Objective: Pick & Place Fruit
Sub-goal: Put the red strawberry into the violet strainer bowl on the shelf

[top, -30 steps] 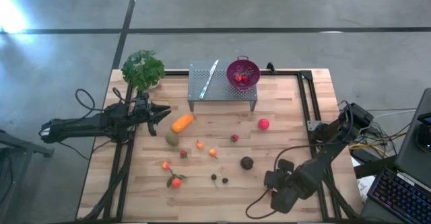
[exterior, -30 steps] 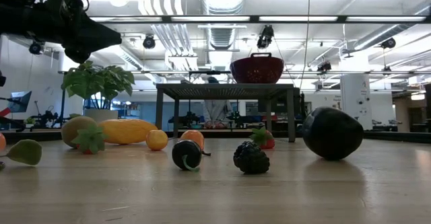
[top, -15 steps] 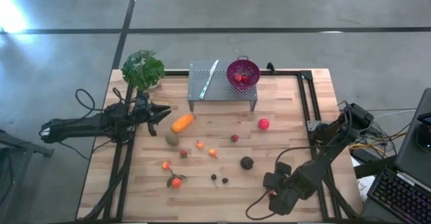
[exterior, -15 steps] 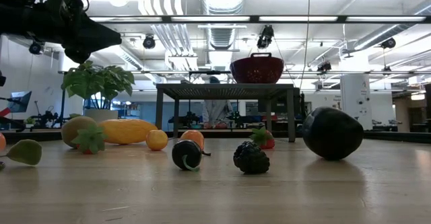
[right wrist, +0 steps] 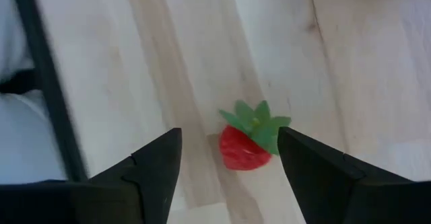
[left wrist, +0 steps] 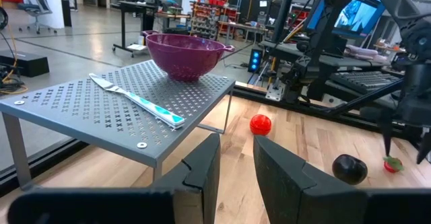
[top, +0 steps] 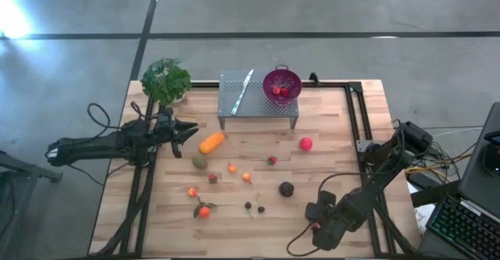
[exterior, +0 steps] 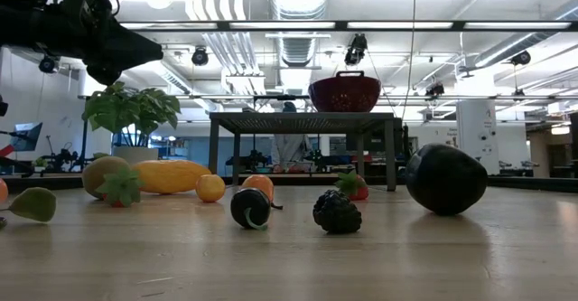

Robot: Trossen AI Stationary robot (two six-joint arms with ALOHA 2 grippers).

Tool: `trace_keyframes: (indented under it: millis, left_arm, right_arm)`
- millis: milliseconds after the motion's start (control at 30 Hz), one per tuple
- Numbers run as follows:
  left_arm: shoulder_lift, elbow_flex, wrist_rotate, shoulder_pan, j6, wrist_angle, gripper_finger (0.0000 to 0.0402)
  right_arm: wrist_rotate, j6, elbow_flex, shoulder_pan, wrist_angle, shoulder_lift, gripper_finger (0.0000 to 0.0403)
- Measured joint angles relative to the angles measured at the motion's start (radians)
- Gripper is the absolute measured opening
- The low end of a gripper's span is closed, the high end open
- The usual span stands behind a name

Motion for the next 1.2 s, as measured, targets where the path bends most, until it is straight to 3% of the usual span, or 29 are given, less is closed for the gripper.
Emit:
trace_keyframes:
  millis: [400,900,1200]
  left_arm:
    - [0.000,0.000,0.000,0.000,0.000,-0.007,0.0096]
    - [0.000,0.000,0.000,0.000,0.000,-0.010,0.0096]
    - [0.000,0.000,0.000,0.000,0.000,-0.010,0.0096]
  right_arm:
    - [-0.004,-0.049,0.067,0.006,-0.008,0.164,0.0238]
    - [-0.027,-0.015,0.076,0.007,-0.035,0.164,0.0145]
    - [-0.040,-0.024,0.076,0.008,-0.030,0.163,0.0114]
